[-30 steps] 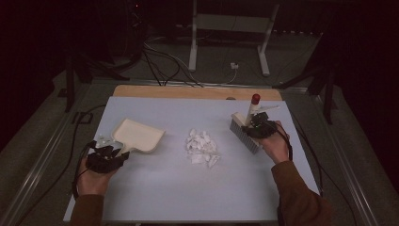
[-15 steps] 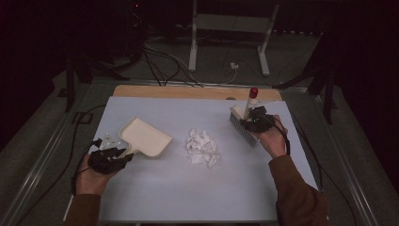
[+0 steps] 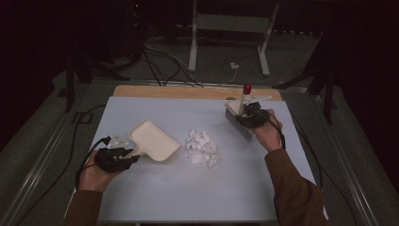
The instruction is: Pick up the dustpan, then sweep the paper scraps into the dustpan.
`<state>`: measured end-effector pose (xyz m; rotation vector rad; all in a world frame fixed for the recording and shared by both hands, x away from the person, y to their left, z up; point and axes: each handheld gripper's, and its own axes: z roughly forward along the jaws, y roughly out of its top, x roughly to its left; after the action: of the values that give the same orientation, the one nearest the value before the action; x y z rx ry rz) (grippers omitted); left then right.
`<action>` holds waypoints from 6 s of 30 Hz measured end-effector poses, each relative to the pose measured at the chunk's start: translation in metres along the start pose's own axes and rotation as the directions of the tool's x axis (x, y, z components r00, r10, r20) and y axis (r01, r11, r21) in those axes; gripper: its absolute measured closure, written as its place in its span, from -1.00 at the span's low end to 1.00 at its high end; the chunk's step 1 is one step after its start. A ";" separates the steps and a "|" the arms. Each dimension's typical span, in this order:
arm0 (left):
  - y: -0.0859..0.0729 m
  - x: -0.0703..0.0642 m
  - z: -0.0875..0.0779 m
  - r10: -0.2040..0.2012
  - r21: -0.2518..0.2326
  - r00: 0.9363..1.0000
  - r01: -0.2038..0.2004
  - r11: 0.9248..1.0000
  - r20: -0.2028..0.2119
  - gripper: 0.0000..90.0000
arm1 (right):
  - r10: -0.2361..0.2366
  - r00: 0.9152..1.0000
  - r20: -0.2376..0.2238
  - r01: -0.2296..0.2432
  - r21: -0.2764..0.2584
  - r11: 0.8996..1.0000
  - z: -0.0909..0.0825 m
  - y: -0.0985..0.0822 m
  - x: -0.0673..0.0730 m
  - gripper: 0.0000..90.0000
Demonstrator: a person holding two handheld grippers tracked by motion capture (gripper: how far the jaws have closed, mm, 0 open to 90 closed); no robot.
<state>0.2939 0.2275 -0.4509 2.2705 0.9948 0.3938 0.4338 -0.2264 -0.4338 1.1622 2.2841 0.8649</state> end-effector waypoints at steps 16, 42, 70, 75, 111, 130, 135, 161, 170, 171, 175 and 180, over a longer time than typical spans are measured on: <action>0.004 -0.009 0.011 0.080 0.008 0.994 -0.081 0.997 0.080 0.48 | -0.098 0.994 -0.056 0.095 -0.054 0.994 0.018 0.015 0.016 0.50; 0.004 -0.021 0.021 0.156 0.043 0.975 -0.165 0.985 0.159 0.48 | -0.232 0.962 -0.147 0.222 -0.081 0.972 0.053 0.029 0.056 0.50; 0.015 -0.032 0.034 0.244 0.127 0.947 -0.273 0.954 0.209 0.48 | -0.236 0.953 -0.190 0.225 -0.074 0.971 0.056 0.025 0.059 0.49; 0.017 -0.032 0.036 0.249 0.141 0.945 -0.282 0.949 0.214 0.48 | -0.238 0.952 -0.194 0.227 -0.076 0.971 0.055 0.025 0.059 0.49; 0.025 -0.032 0.046 0.247 0.168 0.945 -0.285 0.944 0.214 0.48 | -0.328 0.920 -0.216 0.318 -0.080 0.945 0.051 0.019 0.072 0.49; 0.026 -0.032 0.048 0.245 0.167 0.945 -0.283 0.944 0.215 0.48 | -0.401 0.888 -0.226 0.390 -0.090 0.916 0.044 0.014 0.088 0.49; 0.027 -0.032 0.050 0.242 0.168 0.946 -0.280 0.945 0.216 0.48 | -0.426 0.873 -0.236 0.415 -0.097 0.905 0.041 0.012 0.094 0.49; 0.034 -0.036 0.058 0.251 0.168 0.940 -0.293 0.941 0.231 0.48 | -0.494 0.759 -0.424 0.425 -0.252 0.869 0.032 0.010 0.121 0.49; 0.034 -0.036 0.059 0.257 0.168 0.939 -0.298 0.940 0.230 0.48 | -0.445 0.831 -0.334 0.365 -0.278 0.889 0.025 0.018 0.118 0.49; 0.034 -0.037 0.059 0.257 0.168 0.939 -0.298 0.940 0.231 0.48 | -0.426 0.846 -0.322 0.350 -0.267 0.898 0.024 0.019 0.116 0.49; 0.034 -0.037 0.059 0.254 0.167 0.938 -0.296 0.940 0.234 0.48 | -0.374 0.897 -0.236 0.324 -0.224 0.919 0.018 0.019 0.109 0.49; 0.034 -0.037 0.059 0.256 0.170 0.937 -0.299 0.939 0.236 0.48 | -0.307 0.944 -0.121 0.289 -0.143 0.947 0.008 0.017 0.106 0.49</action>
<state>0.3168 0.1572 -0.4747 2.5868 0.6294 0.1656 0.3890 -0.1284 -0.4379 0.6953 2.3989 0.9773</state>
